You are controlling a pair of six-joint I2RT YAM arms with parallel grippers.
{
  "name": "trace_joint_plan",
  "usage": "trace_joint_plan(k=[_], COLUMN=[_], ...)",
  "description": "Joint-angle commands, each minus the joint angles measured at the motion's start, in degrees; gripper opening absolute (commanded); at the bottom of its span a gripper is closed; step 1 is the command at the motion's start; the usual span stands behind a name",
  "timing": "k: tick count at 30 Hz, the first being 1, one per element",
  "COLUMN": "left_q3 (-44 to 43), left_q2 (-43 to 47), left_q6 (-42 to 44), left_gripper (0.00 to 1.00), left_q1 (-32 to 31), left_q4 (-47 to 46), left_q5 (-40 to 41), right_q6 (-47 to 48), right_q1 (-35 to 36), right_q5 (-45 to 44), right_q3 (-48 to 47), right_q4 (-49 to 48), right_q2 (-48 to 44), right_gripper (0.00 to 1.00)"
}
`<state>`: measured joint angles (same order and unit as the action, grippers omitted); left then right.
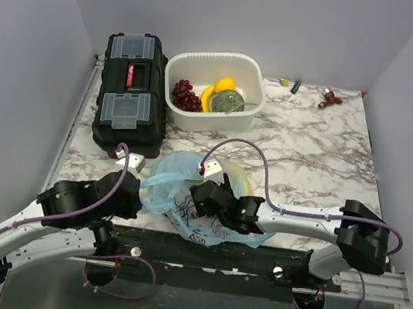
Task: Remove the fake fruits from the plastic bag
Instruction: Take out the fake fruit from the plastic bag.
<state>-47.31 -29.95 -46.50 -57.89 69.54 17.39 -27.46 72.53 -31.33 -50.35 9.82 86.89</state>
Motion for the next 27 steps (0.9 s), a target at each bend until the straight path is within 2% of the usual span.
trace_joint_plan(k=[1, 4, 6, 10, 19, 27], left_q3=[0.37, 0.36, 0.36, 0.36, 0.29, 0.37], left_q2=[-0.76, -1.13, -1.23, -1.67, -2.71, -2.73], left_q6=[0.73, 0.79, 0.83, 0.88, 0.97, 1.14], left_gripper=[0.0, 0.0, 0.0, 0.0, 0.0, 0.0], left_q1=[-0.12, -0.12, -0.12, -0.12, -0.12, -0.12], left_q4=[0.12, 0.15, 0.1, 0.1, 0.09, 0.03], left_q5=[0.06, -0.07, -0.07, -0.05, -0.25, -0.34], right_q6=[4.51, 8.82, 12.43, 16.36, 23.06, 25.44], right_q1=[0.06, 0.06, 0.06, 0.0, 0.04, 0.05], right_q5=[-4.89, -2.01, 1.18, 1.12, -0.45, -3.77], right_q3=[-1.8, -0.36, 0.12, 0.11, -2.09, -4.16], right_q4=[-0.84, -1.66, -1.15, 1.79, 7.66, 5.86], right_q2=[2.61, 2.17, 1.96, 1.93, 4.64, 11.75], right_gripper=[0.74, 0.82, 0.84, 0.88, 0.89, 0.85])
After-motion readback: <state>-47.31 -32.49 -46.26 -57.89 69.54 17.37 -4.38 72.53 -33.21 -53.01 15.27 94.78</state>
